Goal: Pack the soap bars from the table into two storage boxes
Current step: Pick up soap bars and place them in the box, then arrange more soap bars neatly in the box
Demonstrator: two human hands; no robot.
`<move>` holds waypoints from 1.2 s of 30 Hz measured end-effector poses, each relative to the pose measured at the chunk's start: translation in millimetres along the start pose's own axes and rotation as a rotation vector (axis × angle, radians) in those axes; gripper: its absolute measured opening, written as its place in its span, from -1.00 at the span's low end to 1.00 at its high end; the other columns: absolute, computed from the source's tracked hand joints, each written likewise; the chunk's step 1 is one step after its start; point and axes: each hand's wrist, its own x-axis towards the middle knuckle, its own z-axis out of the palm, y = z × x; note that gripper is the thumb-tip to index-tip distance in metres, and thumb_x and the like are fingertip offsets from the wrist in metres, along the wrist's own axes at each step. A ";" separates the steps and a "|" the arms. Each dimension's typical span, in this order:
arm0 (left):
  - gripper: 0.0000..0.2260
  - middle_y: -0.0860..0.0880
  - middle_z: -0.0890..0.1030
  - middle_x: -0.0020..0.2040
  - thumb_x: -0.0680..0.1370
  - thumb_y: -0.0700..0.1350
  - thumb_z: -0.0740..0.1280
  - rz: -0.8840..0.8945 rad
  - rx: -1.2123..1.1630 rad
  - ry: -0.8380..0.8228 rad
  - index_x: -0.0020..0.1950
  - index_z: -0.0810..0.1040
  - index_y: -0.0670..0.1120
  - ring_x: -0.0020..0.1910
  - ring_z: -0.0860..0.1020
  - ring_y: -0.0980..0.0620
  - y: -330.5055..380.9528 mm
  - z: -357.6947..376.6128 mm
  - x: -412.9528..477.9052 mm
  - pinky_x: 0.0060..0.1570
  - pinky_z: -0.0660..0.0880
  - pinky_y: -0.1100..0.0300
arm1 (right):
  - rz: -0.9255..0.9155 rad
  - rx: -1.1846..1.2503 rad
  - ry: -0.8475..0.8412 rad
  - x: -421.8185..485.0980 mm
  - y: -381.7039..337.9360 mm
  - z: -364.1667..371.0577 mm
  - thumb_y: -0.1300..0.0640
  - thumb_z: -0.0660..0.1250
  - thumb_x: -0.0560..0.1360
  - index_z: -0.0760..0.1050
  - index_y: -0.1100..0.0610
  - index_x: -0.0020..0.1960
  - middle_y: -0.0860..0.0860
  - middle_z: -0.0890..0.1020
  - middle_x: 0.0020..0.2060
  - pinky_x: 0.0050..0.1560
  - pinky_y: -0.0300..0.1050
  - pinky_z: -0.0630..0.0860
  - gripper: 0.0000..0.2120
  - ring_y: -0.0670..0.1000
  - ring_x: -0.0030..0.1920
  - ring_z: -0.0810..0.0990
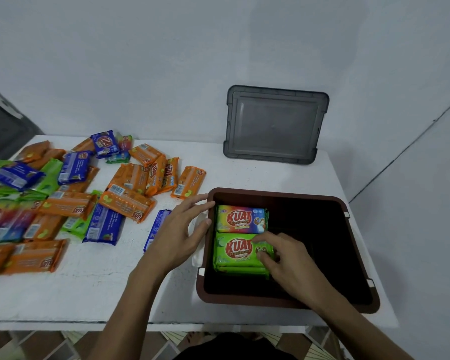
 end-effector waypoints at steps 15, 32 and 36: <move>-0.68 0.26 0.43 0.32 0.60 0.08 0.23 -0.039 -0.046 0.038 0.35 0.43 0.18 0.23 0.43 0.32 -5.5 -9.4 -11.1 0.20 0.35 0.37 | -0.026 -0.066 0.036 41.3 -38.9 -51.4 0.00 0.28 0.58 0.48 -0.07 0.00 -0.16 0.58 -0.26 -0.29 -0.33 0.48 -0.97 -0.13 -0.19 0.59; -0.91 0.12 0.58 0.01 0.51 -0.10 0.35 -0.322 0.227 0.437 -0.01 0.61 0.04 -0.01 0.54 0.06 -99.5 -69.4 0.2 -0.12 0.47 0.14 | -0.195 -0.292 -0.213 207.9 -113.2 32.3 0.13 0.32 0.48 0.51 0.04 0.23 0.08 0.60 0.11 -0.15 -0.13 0.47 -0.68 0.07 0.00 0.57; -0.70 -0.08 0.47 0.28 0.50 -0.01 0.38 -0.447 0.445 0.392 0.23 0.55 0.03 0.25 0.42 -0.13 -125.2 -78.8 8.0 0.13 0.42 -0.07 | -0.162 -0.498 -0.387 242.8 -117.6 58.3 0.01 0.42 0.45 0.40 0.02 0.34 0.10 0.53 0.18 -0.10 -0.10 0.48 -0.51 0.08 0.09 0.55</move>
